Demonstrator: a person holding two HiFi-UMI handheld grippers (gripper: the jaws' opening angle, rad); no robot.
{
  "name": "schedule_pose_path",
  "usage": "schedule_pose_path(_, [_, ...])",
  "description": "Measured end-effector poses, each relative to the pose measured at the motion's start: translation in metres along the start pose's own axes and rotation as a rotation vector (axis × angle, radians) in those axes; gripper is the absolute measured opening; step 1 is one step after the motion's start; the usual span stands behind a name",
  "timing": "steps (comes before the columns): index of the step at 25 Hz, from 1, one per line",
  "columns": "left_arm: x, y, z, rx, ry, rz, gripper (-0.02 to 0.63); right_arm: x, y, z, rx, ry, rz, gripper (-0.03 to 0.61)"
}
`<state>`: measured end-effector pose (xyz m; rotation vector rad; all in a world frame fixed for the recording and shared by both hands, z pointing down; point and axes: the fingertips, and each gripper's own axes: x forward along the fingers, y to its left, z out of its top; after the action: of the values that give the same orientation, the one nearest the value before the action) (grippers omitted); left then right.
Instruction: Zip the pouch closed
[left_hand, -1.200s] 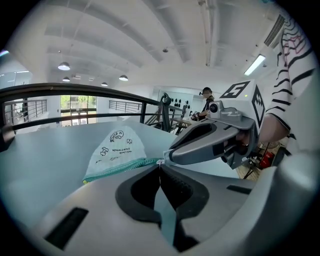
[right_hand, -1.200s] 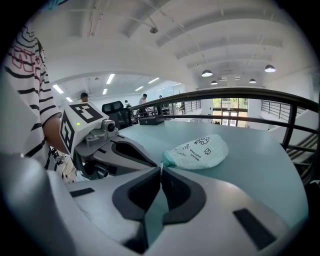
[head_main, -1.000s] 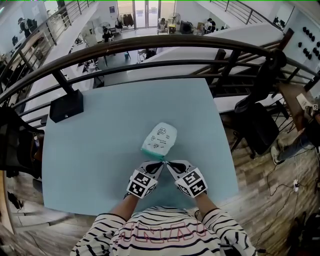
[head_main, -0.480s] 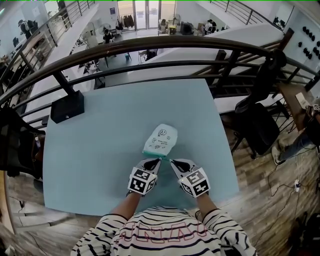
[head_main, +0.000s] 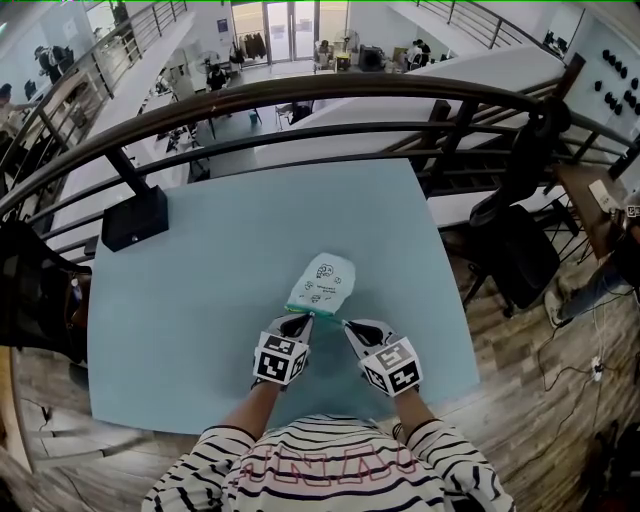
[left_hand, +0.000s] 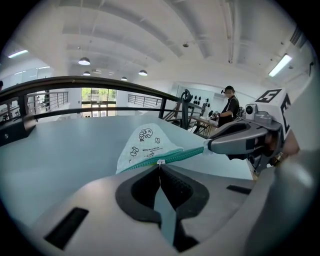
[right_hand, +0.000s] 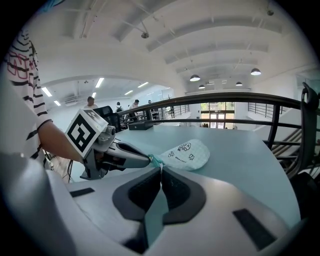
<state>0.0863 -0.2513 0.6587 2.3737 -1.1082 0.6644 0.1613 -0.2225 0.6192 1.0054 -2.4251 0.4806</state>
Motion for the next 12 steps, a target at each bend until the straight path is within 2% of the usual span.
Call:
schedule_pose_path(7, [-0.001, 0.03, -0.001, -0.03, 0.019, 0.078, 0.026, -0.006, -0.013, 0.0, 0.035, -0.008, -0.023, 0.034])
schedule_pose_path(12, [-0.001, 0.04, -0.001, -0.011, 0.027, 0.089, 0.026, -0.004, -0.009, -0.002, 0.052, -0.01, -0.018, 0.034])
